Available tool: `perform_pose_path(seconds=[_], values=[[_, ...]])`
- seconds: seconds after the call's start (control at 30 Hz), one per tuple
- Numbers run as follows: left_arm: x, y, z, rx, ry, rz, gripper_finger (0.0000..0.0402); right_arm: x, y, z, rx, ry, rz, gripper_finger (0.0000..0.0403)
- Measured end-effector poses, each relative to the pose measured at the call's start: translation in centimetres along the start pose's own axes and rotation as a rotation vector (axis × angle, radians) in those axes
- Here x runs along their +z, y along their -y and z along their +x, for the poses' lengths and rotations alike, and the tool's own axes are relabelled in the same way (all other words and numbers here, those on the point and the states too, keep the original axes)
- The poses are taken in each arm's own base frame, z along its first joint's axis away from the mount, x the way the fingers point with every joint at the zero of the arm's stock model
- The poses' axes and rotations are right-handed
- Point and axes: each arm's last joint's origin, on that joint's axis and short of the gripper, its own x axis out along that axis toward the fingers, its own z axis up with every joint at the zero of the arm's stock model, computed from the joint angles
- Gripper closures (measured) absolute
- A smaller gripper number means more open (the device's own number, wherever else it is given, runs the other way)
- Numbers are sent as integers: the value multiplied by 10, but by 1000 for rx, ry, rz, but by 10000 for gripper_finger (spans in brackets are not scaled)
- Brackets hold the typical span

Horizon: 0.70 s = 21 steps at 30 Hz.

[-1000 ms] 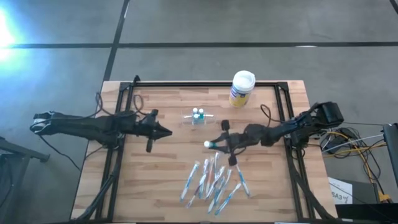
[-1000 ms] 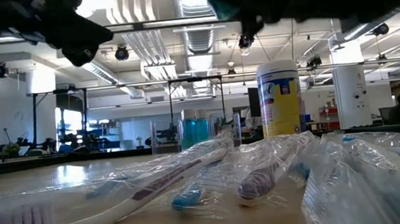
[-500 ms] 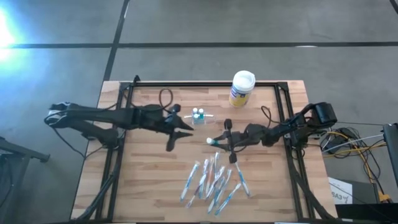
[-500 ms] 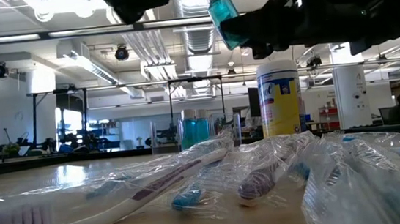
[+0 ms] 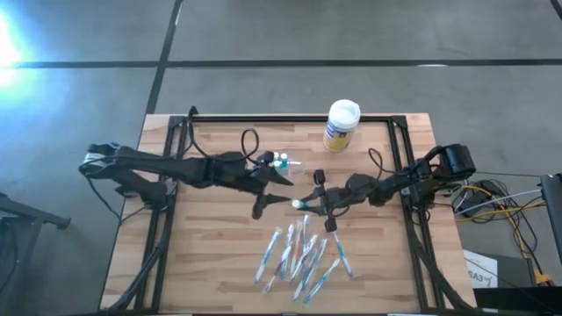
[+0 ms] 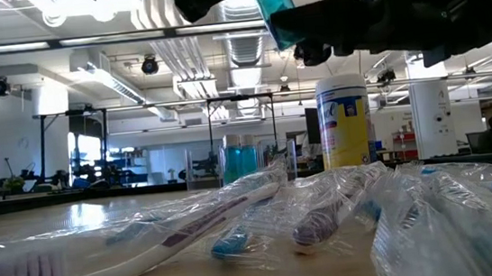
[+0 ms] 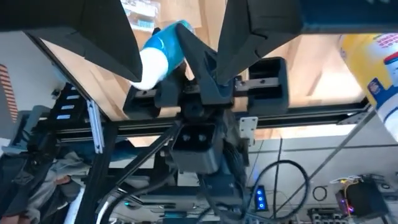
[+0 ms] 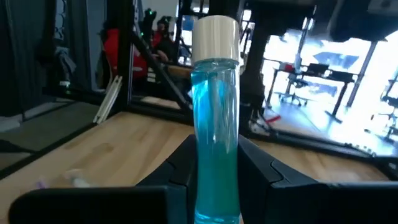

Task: Pick & Place toothbrushing station
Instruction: Put the blue mouthwash into the transparent organizer

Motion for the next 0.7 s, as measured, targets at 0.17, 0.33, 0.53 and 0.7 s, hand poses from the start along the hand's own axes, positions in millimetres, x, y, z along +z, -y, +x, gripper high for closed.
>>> perform_pose_path(seconds=[0.17, 0.33, 0.53, 0.7], values=[[2, 1, 3, -18, 45, 0, 188, 7, 1, 6, 47, 34, -21, 333], [1, 6, 5, -45, 45, 14, 188, 8, 2, 9, 56, 36, -19, 332], [0, 14, 12, -88, 93, 45, 188, 10, -1, 8, 137, 64, -25, 332], [-1, 19, 16, -119, 109, 45, 188, 12, -1, 8, 141, 85, -11, 331]])
